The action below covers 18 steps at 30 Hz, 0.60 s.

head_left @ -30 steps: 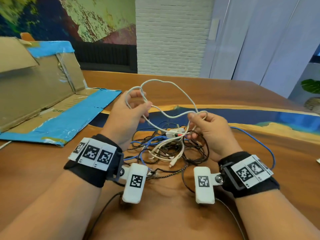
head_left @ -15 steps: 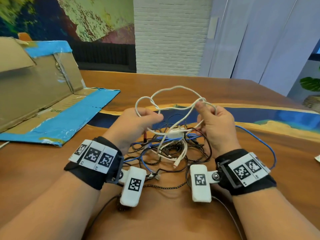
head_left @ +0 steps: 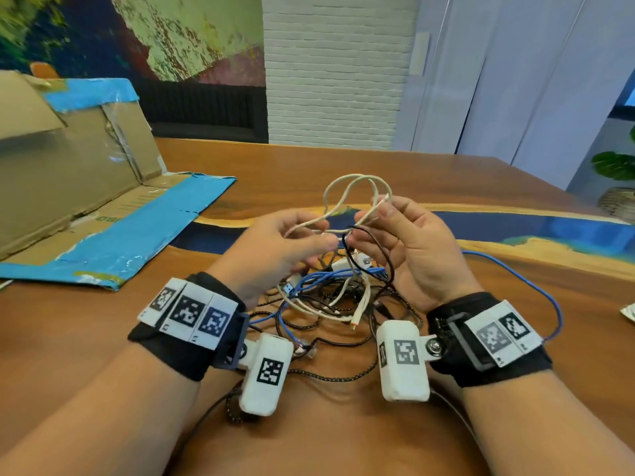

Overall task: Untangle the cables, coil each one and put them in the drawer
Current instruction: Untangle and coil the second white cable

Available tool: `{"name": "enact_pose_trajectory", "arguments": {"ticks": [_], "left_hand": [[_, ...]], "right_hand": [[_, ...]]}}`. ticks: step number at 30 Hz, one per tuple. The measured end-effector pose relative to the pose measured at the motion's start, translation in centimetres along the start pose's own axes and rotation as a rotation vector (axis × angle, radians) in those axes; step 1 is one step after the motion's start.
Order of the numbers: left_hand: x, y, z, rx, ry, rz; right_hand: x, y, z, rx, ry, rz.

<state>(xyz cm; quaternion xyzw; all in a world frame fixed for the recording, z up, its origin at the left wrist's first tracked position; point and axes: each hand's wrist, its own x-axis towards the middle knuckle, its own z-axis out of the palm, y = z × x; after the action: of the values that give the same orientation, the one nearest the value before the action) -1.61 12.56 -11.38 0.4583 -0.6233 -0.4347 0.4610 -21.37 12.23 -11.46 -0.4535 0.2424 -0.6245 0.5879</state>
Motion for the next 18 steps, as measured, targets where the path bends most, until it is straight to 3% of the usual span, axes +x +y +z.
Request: {"name": "enact_pose_trajectory", "arguments": {"ticks": [6, 12, 15, 18], "left_hand": [[-0.5, -0.2, 0.4, 0.013, -0.173, 0.028], [0.5, -0.2, -1.2, -0.073, 0.071, 0.036], [0.8, -0.5, -1.3, -0.099, 0.148, 0.051], [0.6, -0.5, -0.5, -0.086, 0.115, 0.064]], "right_hand": [[-0.4, 0.7, -0.1, -0.178, -0.011, -0.005], [0.6, -0.4, -1.8, -0.296, 0.246, -0.054], [0.6, -0.4, -2.0, -0.212, 0.188, -0.041], [0.5, 0.1, -1.6, -0.228, 0.140, -0.060]]}}
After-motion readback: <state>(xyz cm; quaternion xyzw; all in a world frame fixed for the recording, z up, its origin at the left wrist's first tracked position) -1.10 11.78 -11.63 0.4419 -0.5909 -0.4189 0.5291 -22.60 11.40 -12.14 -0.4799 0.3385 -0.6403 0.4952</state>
